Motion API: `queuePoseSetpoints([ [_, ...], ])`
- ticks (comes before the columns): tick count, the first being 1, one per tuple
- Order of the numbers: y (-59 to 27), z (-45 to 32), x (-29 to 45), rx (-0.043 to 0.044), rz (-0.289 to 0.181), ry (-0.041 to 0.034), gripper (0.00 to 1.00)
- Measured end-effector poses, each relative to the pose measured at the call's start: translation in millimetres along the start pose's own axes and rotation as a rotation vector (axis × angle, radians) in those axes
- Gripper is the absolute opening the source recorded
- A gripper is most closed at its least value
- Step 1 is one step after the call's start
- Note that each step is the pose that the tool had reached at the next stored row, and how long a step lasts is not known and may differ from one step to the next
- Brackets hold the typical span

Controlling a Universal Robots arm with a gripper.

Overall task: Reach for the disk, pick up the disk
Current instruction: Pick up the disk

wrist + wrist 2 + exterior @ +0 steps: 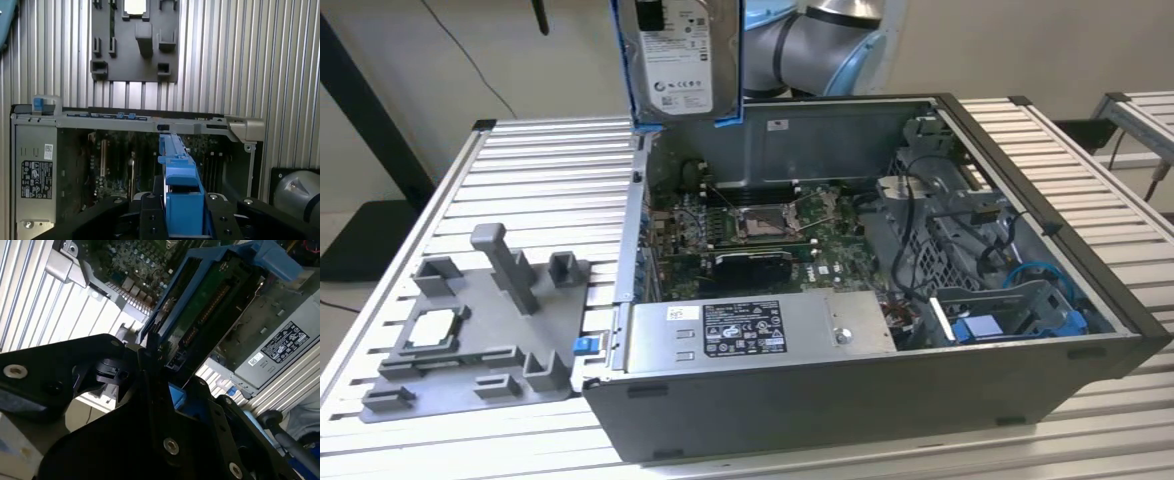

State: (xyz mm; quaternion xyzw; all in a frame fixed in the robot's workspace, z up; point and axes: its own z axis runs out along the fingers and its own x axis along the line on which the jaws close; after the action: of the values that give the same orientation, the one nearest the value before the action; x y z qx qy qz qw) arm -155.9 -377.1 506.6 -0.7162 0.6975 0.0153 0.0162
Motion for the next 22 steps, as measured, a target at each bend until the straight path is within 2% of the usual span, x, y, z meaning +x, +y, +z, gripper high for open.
queuePoseSetpoints([
  [22,-75.4,0.1,2.0,-0.0004,-0.01,0.0,0.0],
])
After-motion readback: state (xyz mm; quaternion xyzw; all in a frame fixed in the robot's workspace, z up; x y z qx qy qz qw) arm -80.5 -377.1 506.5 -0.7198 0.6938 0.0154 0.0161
